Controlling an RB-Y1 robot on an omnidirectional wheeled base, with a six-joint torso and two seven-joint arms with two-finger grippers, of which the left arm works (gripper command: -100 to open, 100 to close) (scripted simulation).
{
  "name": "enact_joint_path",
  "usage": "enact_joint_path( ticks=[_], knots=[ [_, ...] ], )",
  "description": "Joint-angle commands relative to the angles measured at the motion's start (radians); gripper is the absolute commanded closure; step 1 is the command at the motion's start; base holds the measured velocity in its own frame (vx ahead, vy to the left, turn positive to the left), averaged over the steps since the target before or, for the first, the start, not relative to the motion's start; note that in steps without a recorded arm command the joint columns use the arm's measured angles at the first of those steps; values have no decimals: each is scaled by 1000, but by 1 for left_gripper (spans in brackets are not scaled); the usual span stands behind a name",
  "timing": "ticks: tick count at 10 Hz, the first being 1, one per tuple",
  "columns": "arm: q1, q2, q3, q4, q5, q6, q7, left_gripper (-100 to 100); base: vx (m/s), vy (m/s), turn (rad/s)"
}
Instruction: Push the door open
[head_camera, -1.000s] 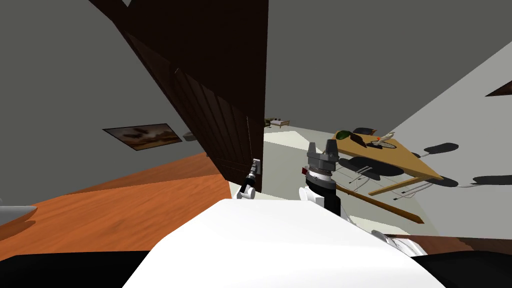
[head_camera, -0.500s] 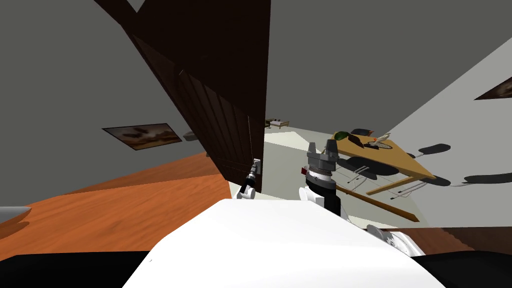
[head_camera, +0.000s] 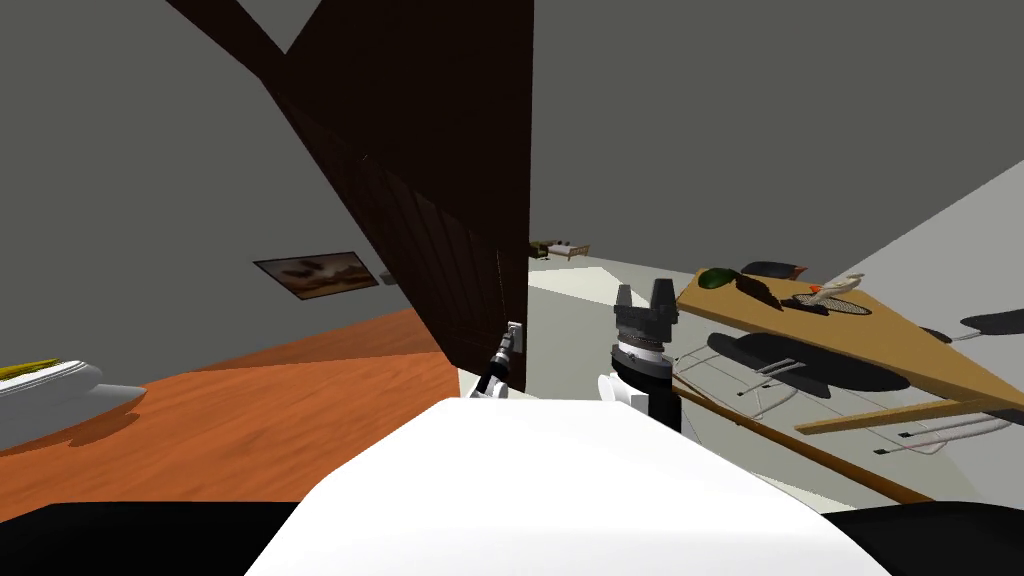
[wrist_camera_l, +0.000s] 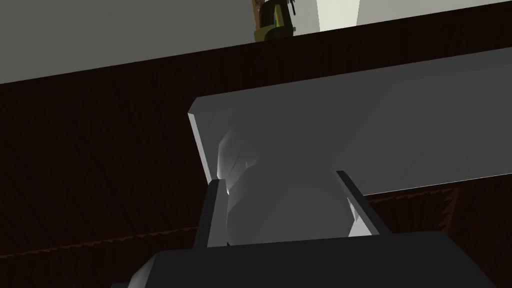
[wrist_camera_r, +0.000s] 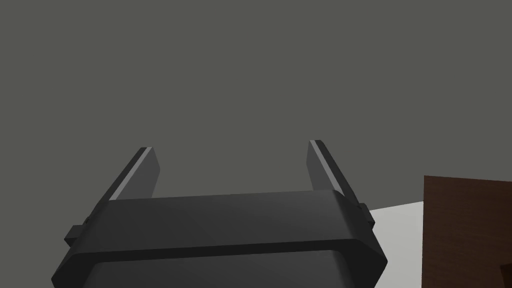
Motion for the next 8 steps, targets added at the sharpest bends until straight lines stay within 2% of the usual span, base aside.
enact_joint_path(
  ticks=[1, 4, 5, 6, 7, 8],
  knots=[
    [12, 10, 15, -21, 13, 0, -14, 100, 228, -72, 167],
    [39, -6, 2, -45, 34, -6, -38, 100, 222, -99, 206],
    [59, 23, -24, -55, 29, -11, -45, -100, -16, -1, 120],
    [66, 25, -31, -58, 29, -13, -48, -100, -188, 61, 44],
    [87, 24, -55, -70, 28, -18, -59, -100, -228, 81, 74],
    [102, 17, -72, -78, 28, -22, -67, -100, -256, 79, 81]
  ],
)
